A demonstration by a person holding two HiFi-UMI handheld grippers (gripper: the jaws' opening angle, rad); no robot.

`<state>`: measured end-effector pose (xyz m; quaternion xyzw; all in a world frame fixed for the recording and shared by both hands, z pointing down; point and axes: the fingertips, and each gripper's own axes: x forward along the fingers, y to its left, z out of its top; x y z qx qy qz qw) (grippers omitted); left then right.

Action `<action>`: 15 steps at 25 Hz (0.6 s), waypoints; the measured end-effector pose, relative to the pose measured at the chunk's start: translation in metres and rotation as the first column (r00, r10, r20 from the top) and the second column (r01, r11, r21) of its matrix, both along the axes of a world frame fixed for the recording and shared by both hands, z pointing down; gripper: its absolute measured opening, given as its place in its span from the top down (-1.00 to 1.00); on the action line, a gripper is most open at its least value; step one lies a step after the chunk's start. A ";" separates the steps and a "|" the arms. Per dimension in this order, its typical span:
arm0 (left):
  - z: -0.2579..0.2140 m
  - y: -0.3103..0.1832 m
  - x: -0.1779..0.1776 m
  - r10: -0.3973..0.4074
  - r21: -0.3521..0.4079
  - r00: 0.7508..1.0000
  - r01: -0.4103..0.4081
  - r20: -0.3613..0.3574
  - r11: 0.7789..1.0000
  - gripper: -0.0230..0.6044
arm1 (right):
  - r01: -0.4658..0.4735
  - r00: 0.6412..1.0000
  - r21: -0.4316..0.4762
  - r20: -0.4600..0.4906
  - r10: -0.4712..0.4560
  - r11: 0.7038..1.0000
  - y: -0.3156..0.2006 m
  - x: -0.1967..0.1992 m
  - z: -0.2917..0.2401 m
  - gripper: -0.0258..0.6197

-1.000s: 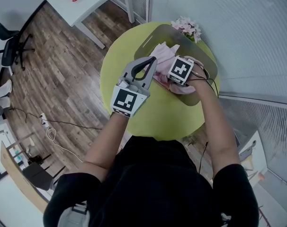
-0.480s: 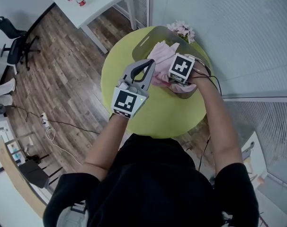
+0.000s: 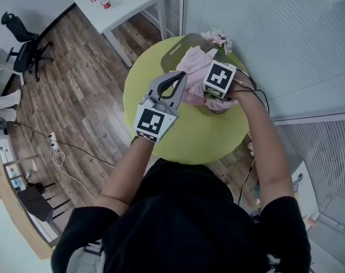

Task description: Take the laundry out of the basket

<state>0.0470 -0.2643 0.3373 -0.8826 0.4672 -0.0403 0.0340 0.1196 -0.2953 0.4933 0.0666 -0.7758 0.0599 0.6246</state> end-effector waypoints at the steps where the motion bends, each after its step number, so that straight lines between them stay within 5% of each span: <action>1: -0.002 0.005 0.000 -0.003 0.003 1.000 0.003 0.002 1.000 0.92 | 0.001 1.000 0.007 0.001 -0.001 1.000 0.003 0.000 -0.005 -0.32; 15: -0.018 0.072 -0.007 -0.053 0.021 0.998 0.052 0.018 0.998 0.92 | 0.048 0.999 0.064 0.017 -0.049 0.997 0.061 -0.016 -0.038 -0.32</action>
